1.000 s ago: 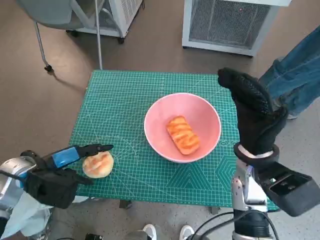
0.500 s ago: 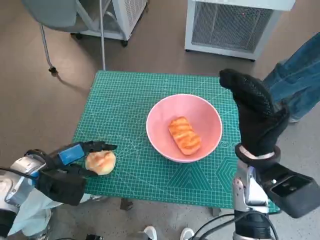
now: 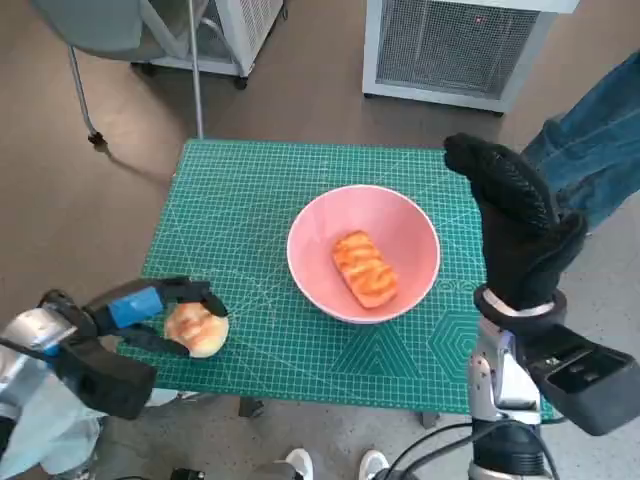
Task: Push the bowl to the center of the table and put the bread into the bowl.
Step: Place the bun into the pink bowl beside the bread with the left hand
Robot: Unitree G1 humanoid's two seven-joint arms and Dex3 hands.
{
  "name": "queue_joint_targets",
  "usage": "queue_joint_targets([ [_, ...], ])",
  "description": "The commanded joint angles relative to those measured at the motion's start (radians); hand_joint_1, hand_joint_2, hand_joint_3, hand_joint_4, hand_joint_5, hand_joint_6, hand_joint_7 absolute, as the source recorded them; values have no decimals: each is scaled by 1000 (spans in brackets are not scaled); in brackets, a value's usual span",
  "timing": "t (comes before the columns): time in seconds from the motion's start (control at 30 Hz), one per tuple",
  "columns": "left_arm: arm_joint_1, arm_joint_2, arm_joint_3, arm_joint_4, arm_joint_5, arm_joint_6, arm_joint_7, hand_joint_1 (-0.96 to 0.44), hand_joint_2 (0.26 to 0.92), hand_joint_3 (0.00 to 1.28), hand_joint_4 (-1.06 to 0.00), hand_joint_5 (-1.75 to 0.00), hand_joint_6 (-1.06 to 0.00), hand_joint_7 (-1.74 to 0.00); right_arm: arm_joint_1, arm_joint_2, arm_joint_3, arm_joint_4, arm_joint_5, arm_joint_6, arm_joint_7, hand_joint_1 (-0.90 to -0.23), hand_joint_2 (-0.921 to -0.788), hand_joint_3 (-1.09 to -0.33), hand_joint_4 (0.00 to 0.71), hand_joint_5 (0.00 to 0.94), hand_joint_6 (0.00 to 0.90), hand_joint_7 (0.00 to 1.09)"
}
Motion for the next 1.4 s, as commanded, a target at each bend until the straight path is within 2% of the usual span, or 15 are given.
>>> queue_joint_targets([
  [0.03, -55, 12, 86, -99, -100, -18, -3, 1, 920, 70, -632, -1164, -680, -1169, 16, -6, -1, 10, -1, 17, 8, -605, -921, -760, 263, 20, -1, 745],
  [0.23, -121, -39, 127, -176, -122, -11, 20, 1, 920, 59, -653, -1145, -682, -1163, 14, -10, -3, 15, 6, 19, 15, -602, -921, -762, 262, 20, -1, 745],
  [0.47, -240, -148, 111, -200, -86, -1, 75, 0, 920, 59, -660, -1131, -677, -1175, 10, -9, -5, 20, 7, 17, 20, -600, -921, -762, 262, 21, -1, 745],
  [0.67, -343, -261, 59, -196, -15, 15, 110, 0, 921, 72, -654, -1145, -652, -1194, 12, -10, -5, 17, 6, 15, 22, -599, -921, -763, 262, 21, -1, 743],
  [0.97, -469, -400, -67, -75, 128, 14, 161, 0, 920, 80, -661, -1152, -625, -1209, 18, -15, -14, 11, 27, 20, 37, -607, -921, -761, 262, 21, -1, 734],
  [1.27, -544, -467, -180, 107, 214, 1, 183, 0, 920, 91, -641, -1168, -622, -1218, 32, -12, -16, -2, 28, 21, 34, -616, -921, -757, 261, 21, -1, 731],
  [1.4, -547, -484, -223, 146, 243, 37, 152, -1, 921, 100, -625, -1190, -614, -1220, 36, -11, -19, -4, 26, 19, 30, -614, -921, -755, 261, 22, -1, 731],
])
